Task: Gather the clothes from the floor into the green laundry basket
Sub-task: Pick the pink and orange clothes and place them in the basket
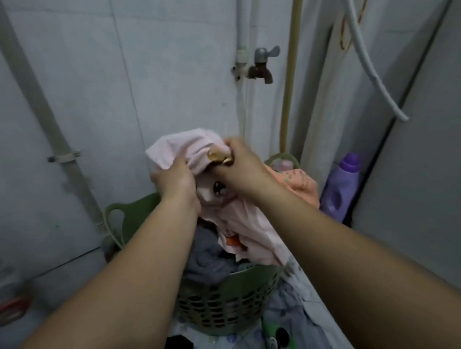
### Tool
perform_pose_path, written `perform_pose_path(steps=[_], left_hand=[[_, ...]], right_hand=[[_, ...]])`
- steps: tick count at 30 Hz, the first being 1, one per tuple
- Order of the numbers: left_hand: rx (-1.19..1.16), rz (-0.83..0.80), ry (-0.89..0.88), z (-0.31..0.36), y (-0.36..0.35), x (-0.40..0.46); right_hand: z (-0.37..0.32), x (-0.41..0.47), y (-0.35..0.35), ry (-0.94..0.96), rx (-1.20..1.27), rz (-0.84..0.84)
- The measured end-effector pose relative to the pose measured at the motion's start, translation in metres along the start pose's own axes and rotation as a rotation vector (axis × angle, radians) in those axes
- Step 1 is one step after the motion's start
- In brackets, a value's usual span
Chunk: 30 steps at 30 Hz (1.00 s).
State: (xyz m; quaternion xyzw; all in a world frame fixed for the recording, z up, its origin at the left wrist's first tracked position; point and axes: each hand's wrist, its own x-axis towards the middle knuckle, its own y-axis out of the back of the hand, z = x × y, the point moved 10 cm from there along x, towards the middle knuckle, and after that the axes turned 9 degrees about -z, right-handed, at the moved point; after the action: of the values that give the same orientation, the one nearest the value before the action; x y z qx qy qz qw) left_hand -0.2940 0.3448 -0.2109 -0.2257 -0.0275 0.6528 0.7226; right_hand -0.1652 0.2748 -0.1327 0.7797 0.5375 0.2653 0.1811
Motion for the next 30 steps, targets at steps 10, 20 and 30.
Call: perform_pose_path(steps=[10, 20, 30], left_hand=[[1.269, -0.345, -0.365, 0.008, -0.041, -0.002], [1.301, -0.631, -0.19, -0.032, -0.056, -0.005], [1.031, -0.299, -0.288, 0.04, 0.003, 0.005]], right_hand=[[0.05, -0.018, 0.014, -0.121, -0.549, -0.094], [0.106, -0.019, 0.004, -0.367, -0.86, -0.243], [0.004, 0.031, -0.044, 0.035, -0.611, -0.188]])
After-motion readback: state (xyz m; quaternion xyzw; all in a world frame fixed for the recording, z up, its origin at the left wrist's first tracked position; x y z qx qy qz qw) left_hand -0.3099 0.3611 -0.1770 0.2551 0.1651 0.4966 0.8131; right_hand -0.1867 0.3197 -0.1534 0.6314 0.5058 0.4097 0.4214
